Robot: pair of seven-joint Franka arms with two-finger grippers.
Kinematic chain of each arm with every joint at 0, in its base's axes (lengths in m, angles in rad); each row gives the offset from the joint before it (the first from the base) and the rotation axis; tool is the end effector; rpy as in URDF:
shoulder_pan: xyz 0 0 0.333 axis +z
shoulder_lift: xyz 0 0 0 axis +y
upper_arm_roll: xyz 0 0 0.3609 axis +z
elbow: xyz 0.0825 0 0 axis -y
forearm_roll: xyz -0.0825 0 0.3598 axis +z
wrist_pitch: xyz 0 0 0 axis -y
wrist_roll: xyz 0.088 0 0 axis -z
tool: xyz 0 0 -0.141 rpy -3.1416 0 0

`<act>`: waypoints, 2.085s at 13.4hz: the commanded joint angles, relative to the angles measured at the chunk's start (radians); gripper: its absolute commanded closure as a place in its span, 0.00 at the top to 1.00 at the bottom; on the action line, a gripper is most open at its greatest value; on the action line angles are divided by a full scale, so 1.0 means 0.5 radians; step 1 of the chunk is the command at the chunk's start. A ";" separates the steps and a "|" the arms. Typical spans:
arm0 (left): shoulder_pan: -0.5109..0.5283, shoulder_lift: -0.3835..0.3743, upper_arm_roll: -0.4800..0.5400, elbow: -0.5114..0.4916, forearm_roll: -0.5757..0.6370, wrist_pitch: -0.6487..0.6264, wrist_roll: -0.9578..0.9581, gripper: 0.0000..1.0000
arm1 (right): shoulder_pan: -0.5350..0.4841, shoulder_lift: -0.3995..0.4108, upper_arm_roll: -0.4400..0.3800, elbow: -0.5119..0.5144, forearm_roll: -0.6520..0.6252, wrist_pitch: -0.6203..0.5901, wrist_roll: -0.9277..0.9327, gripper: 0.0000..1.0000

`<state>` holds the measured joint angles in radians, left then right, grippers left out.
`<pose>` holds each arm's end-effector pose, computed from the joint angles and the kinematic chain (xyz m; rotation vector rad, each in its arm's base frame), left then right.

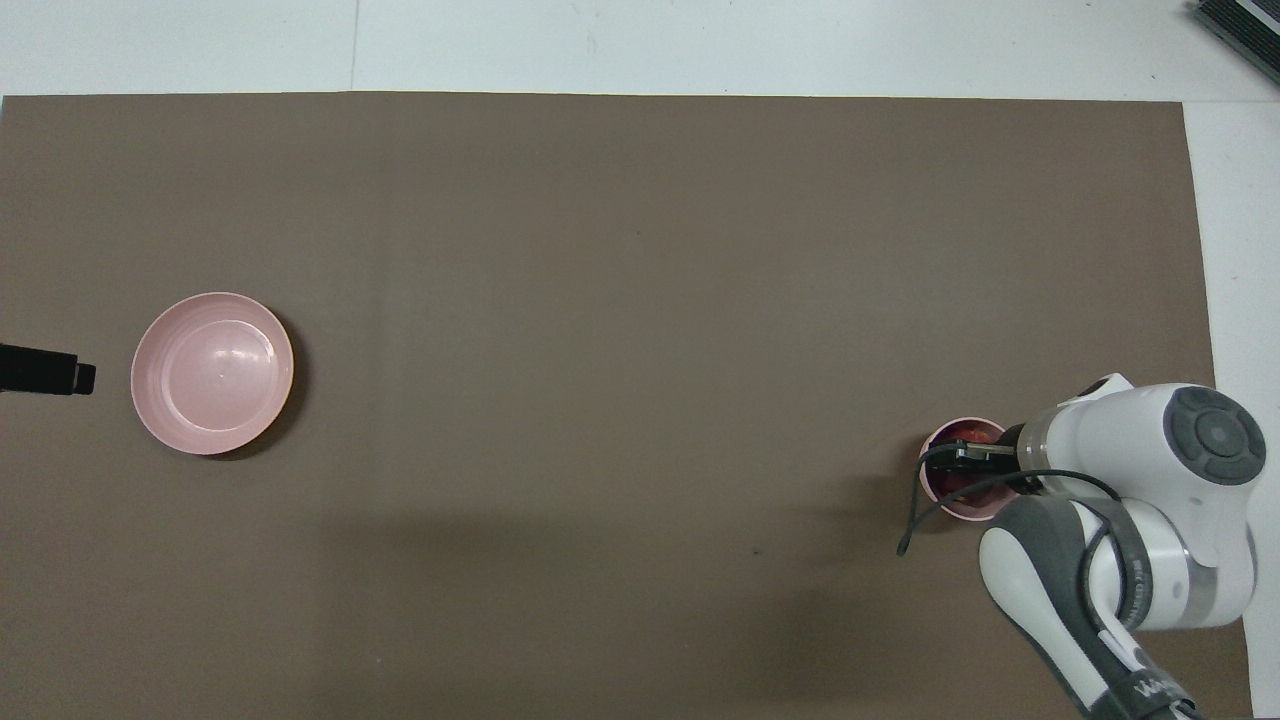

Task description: Move apple from plate to bowl

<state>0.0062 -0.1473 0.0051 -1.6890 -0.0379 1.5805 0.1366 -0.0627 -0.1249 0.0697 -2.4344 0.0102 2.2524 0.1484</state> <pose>0.4793 0.0003 0.6577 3.0991 -0.1950 0.0645 0.4383 0.0037 0.3742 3.1263 -0.2331 -0.0896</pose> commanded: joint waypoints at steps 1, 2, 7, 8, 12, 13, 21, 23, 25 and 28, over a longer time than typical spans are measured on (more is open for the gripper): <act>-0.006 0.003 0.005 0.037 0.018 -0.044 0.006 1.00 | -0.040 -0.051 0.002 0.193 -0.039 -0.203 -0.131 1.00; -0.006 0.003 0.005 0.037 0.018 -0.047 0.006 1.00 | -0.049 -0.051 0.002 0.263 -0.039 -0.234 -0.152 1.00; -0.006 0.003 0.005 0.037 0.018 -0.044 0.006 1.00 | -0.111 0.056 0.002 0.793 -0.042 -0.610 -0.156 1.00; -0.006 0.003 0.005 0.037 0.018 -0.047 0.006 1.00 | -0.117 0.087 0.002 0.940 -0.042 -0.730 -0.125 1.00; -0.006 0.003 0.005 0.037 0.018 -0.044 0.006 1.00 | -0.144 0.237 0.005 1.512 -0.039 -1.231 -0.057 1.00; -0.006 0.003 0.005 0.037 0.018 -0.047 0.006 1.00 | -0.148 0.238 0.005 1.555 -0.033 -1.268 -0.064 1.00; -0.006 0.003 0.005 0.037 0.018 -0.047 0.006 1.00 | -0.126 0.277 0.011 1.758 -0.017 -1.412 -0.180 1.00; -0.006 0.003 0.005 0.037 0.018 -0.047 0.006 1.00 | -0.111 0.259 0.011 1.743 -0.033 -1.409 -0.180 1.00; -0.006 0.003 0.005 0.037 0.018 -0.047 0.006 1.00 | -0.111 0.253 0.014 1.746 -0.030 -1.412 -0.183 1.00; -0.006 0.003 0.005 0.037 0.018 -0.044 0.006 1.00 | -0.111 0.253 0.017 1.746 0.004 -1.409 -0.183 1.00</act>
<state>0.0062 -0.1473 0.0051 -1.6889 -0.0379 1.5788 0.1367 -0.1127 -0.0016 0.0725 -1.5760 0.0104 1.5603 0.0822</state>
